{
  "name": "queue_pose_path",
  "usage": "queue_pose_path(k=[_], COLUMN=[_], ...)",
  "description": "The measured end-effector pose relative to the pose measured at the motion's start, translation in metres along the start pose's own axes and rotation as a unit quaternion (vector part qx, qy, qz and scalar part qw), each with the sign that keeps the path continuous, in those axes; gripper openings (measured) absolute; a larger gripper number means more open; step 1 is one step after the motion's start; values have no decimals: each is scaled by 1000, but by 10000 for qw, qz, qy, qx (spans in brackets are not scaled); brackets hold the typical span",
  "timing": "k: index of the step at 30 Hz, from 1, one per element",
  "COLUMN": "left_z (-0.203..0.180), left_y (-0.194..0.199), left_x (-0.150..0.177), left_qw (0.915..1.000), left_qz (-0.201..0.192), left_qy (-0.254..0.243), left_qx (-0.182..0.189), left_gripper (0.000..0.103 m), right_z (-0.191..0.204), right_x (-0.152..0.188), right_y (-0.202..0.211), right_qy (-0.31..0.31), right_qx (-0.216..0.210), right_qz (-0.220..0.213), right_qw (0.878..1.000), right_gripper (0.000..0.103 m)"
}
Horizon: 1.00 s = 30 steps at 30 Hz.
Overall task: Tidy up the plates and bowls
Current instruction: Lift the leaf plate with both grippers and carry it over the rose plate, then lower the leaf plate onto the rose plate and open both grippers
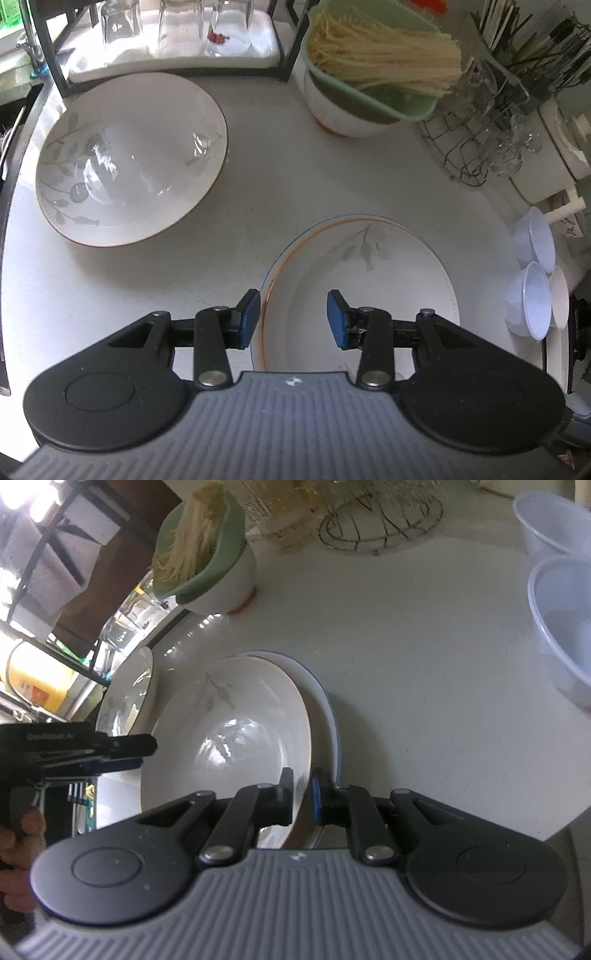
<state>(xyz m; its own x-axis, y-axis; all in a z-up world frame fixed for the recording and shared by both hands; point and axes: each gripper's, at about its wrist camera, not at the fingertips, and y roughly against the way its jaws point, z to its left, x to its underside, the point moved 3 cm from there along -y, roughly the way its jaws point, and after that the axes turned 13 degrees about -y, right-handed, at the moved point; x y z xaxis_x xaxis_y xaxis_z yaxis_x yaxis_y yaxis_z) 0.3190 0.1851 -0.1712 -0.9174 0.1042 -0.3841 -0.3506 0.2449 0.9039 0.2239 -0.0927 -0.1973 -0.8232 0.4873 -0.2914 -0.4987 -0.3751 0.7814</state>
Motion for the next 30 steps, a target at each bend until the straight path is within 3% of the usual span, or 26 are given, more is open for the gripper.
queue_pose_path(k=[12,30], left_z=[-16,-92], left_y=[46,148], left_x=[12,35], left_qw=[9978,9841], left_qz=[-565,-1574], left_qy=[-330,-789], left_qx=[-143,-252], left_gripper=[44,45], right_z=[15,39], right_x=[-5,-13], right_y=[31,147], right_qy=[537,1140], right_qx=[211,-300], right_qz=[-552,-1581], right_qw=[9968,9804], right_gripper=[13,13])
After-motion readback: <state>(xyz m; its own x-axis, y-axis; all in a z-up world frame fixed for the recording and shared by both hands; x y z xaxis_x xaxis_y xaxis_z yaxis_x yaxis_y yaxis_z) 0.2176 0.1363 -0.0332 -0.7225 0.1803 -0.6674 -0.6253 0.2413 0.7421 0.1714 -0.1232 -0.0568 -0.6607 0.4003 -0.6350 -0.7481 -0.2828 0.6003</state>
